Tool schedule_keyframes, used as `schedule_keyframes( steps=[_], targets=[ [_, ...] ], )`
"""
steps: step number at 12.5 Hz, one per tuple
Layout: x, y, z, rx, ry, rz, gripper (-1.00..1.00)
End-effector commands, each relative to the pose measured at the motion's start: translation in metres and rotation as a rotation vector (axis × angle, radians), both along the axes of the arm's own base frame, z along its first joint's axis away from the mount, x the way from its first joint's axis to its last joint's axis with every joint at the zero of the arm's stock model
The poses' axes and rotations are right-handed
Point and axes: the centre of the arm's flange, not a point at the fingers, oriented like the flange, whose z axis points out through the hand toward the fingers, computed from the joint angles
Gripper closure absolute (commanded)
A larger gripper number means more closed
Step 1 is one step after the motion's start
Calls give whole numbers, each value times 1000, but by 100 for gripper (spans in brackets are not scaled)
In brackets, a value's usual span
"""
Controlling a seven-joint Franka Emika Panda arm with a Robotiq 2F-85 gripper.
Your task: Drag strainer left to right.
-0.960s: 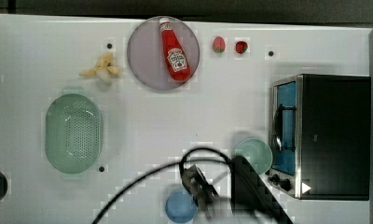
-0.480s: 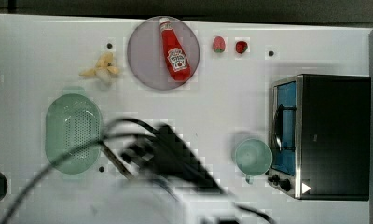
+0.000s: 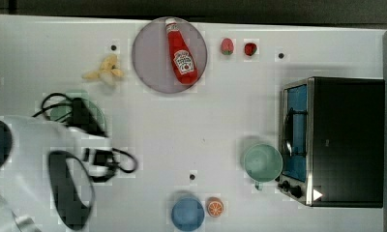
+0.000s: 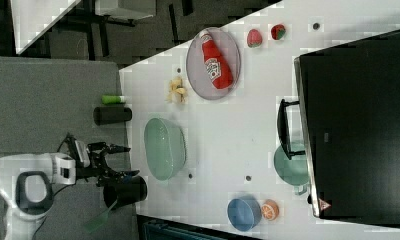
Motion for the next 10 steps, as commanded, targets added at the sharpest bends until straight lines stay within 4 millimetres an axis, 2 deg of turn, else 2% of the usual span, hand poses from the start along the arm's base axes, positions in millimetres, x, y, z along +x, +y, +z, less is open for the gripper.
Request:
schedule_keyframes(
  steps=[1, 3, 6, 10],
  targets=[
    [-4, 44, -2, 31, -94, -295, -100],
    [0, 65, -43, 63, -62, -379, -100],
    [7, 82, -108, 109, -2, -507, -100],
    [20, 84, -188, 162, 25, -551, -100]
  ],
)
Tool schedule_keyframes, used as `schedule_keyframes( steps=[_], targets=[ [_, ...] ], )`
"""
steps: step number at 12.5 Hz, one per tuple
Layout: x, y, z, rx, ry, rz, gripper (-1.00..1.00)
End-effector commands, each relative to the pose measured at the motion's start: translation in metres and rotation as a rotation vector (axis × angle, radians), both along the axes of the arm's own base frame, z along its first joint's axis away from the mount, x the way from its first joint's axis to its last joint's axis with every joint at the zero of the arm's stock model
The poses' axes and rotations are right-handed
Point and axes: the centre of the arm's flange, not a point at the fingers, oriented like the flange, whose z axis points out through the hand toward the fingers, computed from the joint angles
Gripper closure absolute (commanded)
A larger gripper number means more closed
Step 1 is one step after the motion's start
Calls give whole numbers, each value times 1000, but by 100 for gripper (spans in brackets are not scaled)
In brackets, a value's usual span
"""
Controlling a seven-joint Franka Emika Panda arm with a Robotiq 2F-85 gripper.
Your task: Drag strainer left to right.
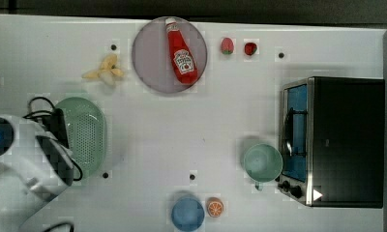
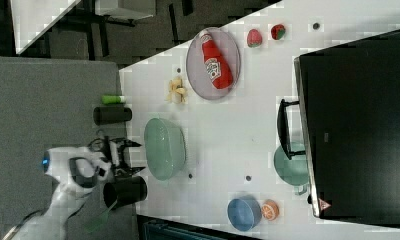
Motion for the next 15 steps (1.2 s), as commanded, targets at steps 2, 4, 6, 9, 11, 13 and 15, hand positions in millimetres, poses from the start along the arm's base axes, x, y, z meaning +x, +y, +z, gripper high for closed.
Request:
schedule_keyframes(
  steps=[2, 4, 6, 9, 11, 13, 15],
  targets=[
    [17, -33, -66, -2, 17, -124, -100],
    [19, -36, -87, 14, 11, -139, -100],
    [21, -45, -103, -4, -8, -125, -100],
    [17, -63, -121, -49, -8, -115, -100],
    [20, -71, -123, -33, -35, -133, -100],
    [24, -86, -128, -41, -45, -157, -100],
    [27, -100, -129, -55, -45, -175, -100]
  ],
)
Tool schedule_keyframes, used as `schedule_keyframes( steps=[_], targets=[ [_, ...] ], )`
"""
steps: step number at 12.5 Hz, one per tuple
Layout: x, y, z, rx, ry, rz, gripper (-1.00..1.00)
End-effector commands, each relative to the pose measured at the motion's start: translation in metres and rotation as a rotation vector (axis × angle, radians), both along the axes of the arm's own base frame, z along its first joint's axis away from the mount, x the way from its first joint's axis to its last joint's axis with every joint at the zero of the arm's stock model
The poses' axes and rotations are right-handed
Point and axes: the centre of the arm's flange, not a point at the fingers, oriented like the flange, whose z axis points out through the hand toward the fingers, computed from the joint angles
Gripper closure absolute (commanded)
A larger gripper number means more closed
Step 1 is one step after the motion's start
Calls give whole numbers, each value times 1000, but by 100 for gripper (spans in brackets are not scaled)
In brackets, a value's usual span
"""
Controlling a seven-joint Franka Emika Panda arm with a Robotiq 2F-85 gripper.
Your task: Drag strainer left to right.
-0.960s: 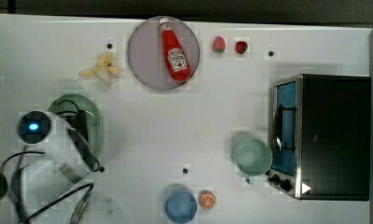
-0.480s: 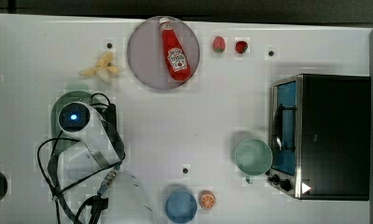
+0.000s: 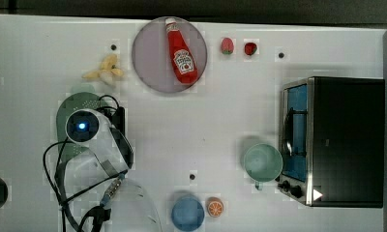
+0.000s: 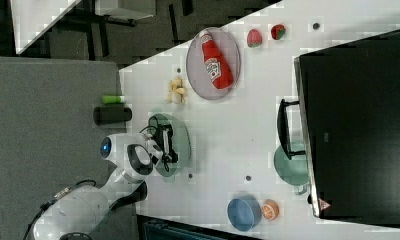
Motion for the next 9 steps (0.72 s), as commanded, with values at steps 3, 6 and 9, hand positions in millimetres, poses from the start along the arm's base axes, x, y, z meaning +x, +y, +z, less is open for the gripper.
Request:
schedule_keyframes(
  steps=[3, 6, 9],
  targets=[
    [7, -26, 16, -15, -28, -68, -100],
    [4, -50, 18, -28, -19, -97, -100],
    [3, -76, 19, -40, -14, -106, -100]
  ],
)
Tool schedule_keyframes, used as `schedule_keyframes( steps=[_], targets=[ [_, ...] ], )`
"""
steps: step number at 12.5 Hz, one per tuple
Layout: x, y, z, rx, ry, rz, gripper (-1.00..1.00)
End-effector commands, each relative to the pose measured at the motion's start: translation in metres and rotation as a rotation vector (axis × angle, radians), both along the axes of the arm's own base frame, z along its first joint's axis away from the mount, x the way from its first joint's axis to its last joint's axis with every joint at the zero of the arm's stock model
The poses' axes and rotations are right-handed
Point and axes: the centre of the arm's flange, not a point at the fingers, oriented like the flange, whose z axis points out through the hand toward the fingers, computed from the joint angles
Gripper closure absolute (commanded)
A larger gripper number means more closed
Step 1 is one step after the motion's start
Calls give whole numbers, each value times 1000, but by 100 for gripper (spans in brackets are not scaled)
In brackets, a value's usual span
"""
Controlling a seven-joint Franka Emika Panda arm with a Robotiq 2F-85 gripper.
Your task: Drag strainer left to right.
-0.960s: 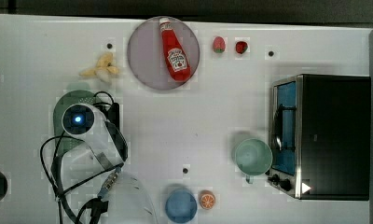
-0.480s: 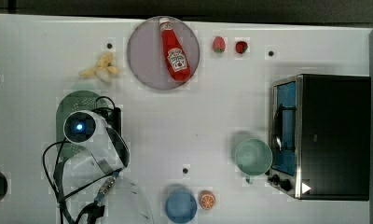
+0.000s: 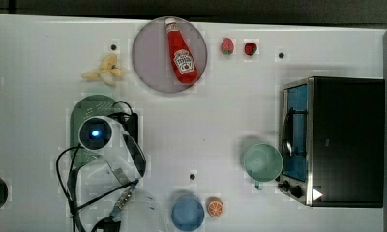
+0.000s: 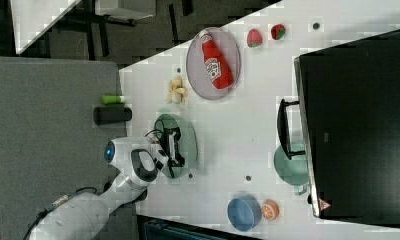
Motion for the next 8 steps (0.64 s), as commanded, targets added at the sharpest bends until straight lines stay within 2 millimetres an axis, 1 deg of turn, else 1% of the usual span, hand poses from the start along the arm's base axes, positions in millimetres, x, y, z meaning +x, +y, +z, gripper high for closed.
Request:
schedule_keyframes(
  steps=[1, 4, 8],
  targets=[
    [14, -44, 13, 0, -18, -54, -100],
    [12, -77, 14, -15, -15, -38, -100],
    [12, -129, 17, -44, -15, -50, -100]
  ],
)
